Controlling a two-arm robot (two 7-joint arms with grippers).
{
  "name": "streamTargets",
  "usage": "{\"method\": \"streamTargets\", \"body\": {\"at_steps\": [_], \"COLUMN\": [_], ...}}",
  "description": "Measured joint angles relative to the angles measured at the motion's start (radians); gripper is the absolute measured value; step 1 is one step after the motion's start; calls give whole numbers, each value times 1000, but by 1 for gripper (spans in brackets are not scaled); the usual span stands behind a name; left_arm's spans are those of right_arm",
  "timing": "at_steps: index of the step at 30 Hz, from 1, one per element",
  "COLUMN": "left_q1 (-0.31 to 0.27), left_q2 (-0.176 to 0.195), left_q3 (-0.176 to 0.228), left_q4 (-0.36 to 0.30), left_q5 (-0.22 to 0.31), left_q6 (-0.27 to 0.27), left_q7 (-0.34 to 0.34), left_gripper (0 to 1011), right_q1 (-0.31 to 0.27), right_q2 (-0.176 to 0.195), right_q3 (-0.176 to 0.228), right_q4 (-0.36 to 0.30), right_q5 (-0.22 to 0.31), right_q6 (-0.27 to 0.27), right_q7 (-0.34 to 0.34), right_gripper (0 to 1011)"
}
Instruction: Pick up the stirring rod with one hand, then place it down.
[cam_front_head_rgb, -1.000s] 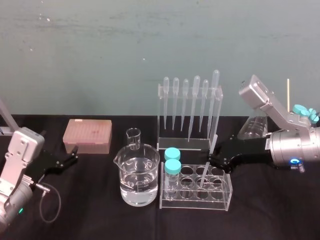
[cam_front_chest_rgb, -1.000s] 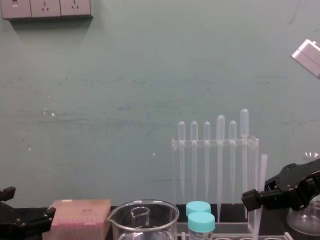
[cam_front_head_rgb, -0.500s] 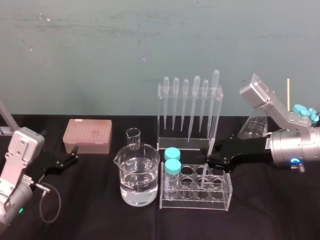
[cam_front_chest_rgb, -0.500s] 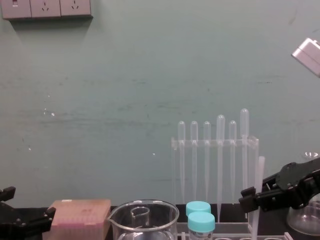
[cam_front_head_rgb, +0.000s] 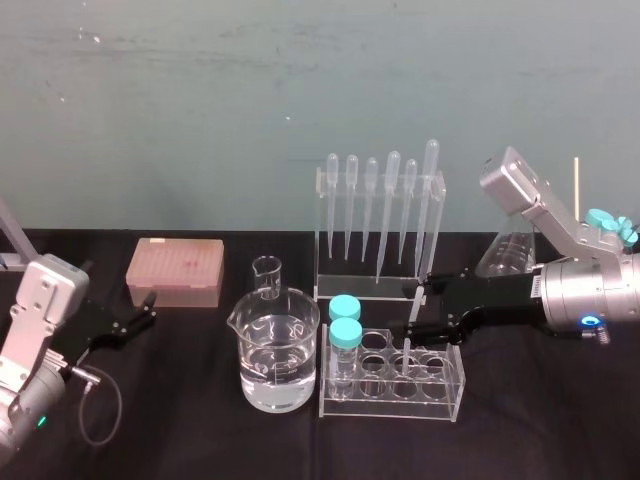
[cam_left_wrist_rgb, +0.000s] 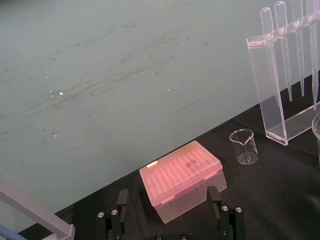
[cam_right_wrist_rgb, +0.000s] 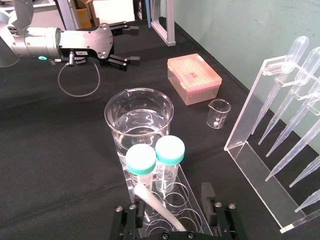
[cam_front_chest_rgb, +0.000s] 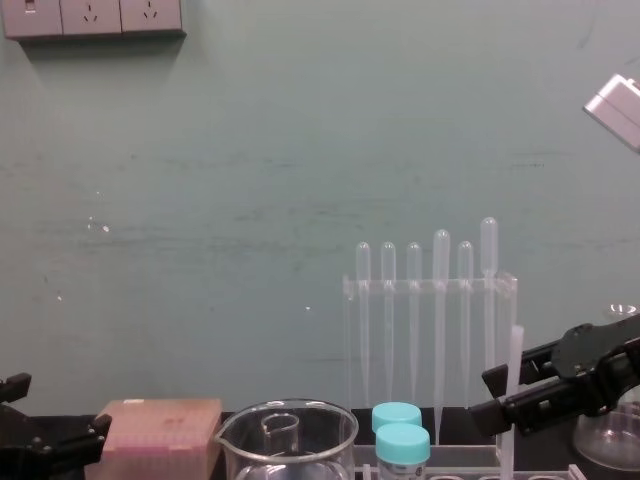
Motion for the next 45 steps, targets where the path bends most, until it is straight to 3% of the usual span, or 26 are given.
{"method": "streamTargets", "body": {"at_steps": [11,22,29,32,33,35,37,38,39,42,45], "left_q1": [0,0,0,0,0,0,0,0,0,0,0], "left_q2": [0,0,0,0,0,0,0,0,0,0,0], "left_q3": [0,0,0,0,0,0,0,0,0,0,0], "left_q4": [0,0,0,0,0,0,0,0,0,0,0], "left_q5": [0,0,0,0,0,0,0,0,0,0,0], "left_q6": [0,0,0,0,0,0,0,0,0,0,0], "left_q7": [0,0,0,0,0,0,0,0,0,0,0], "left_gripper": [1000,1000,1000,1000,1000,1000,1000,1000,1000,1000,1000], "right_q1": [1,-13,-81,-164,-164,-247,-293,-344,-344,-434,-511], "right_q2": [3,43,105,143,143,167,175,177,177,163,116], "right_q3": [0,-4,43,107,107,169,202,238,238,298,351], "right_q4": [1,-34,-111,-167,-167,-209,-229,-247,-247,-266,-258], "right_q5": [-1,-3,25,51,51,74,83,90,90,96,97], "right_q6": [0,11,5,-38,-38,-82,-100,-122,-122,-167,-225], "right_q7": [7,33,-19,-112,-112,-223,-289,-370,-370,-522,-664], "right_gripper": [999,1000,1000,1002,1000,1000,1000,1000,1000,1000,1000]}}
